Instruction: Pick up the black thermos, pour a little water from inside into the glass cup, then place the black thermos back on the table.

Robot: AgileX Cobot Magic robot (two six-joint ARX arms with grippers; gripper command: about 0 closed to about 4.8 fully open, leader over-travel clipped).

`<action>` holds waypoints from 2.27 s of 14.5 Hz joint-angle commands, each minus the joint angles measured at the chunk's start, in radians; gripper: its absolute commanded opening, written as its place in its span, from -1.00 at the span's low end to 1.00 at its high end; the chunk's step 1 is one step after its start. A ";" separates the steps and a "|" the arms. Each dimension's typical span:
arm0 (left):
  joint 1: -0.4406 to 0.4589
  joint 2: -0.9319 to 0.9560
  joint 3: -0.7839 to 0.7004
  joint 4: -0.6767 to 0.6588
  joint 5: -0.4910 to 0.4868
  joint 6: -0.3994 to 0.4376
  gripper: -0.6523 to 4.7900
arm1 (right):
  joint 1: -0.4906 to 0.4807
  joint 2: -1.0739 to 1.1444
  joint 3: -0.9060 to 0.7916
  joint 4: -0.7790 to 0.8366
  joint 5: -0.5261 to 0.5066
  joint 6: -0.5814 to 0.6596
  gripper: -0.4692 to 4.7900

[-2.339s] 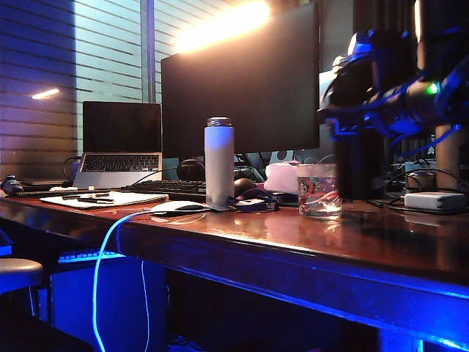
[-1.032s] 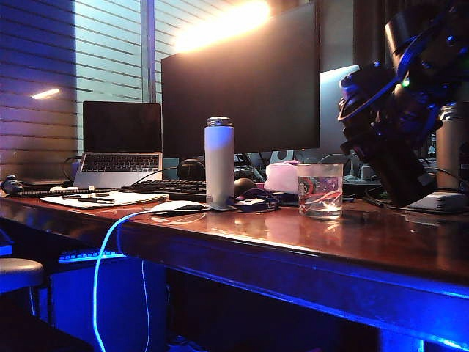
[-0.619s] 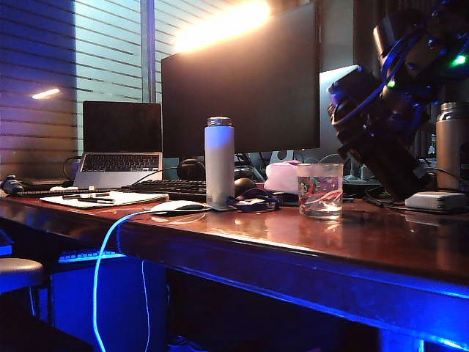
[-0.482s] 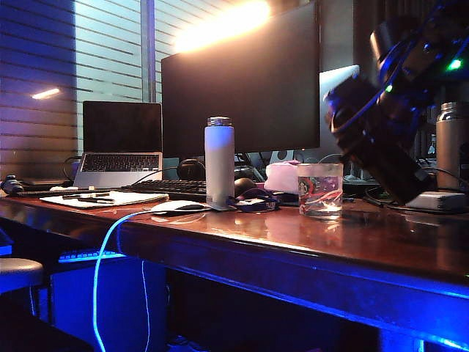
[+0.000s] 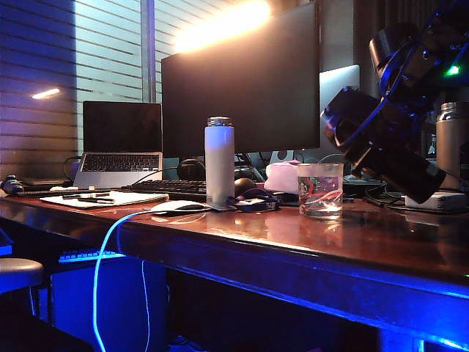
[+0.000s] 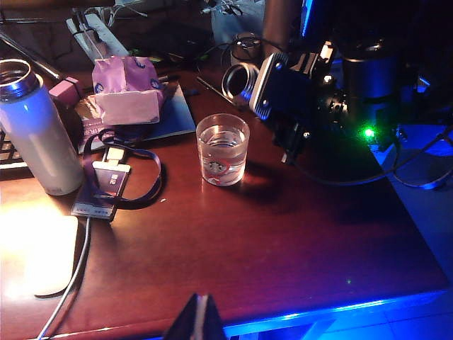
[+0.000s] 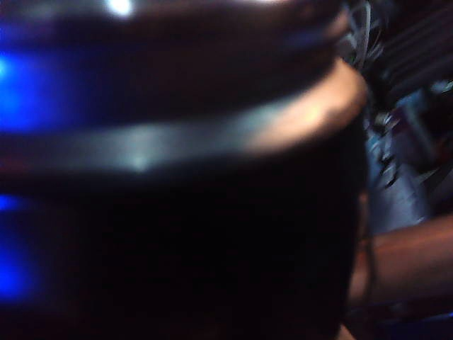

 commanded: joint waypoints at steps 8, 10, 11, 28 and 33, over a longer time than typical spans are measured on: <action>0.000 -0.003 0.006 0.016 0.007 -0.003 -0.77 | 0.001 -0.013 0.013 0.058 0.045 -0.242 -0.74; 0.000 -0.003 0.006 0.016 0.007 -0.003 -0.77 | 0.001 -0.013 0.013 0.061 0.052 -0.263 -0.74; 0.000 -0.003 0.006 0.016 0.007 -0.003 -0.77 | 0.001 -0.013 0.013 0.061 0.052 -0.280 -0.74; 0.000 -0.003 0.006 0.016 0.013 -0.004 -0.77 | 0.003 0.035 0.066 0.110 0.085 -0.483 -0.72; 0.000 -0.003 0.006 0.016 0.013 -0.004 -0.77 | 0.003 0.035 0.066 0.110 0.086 -0.549 -0.65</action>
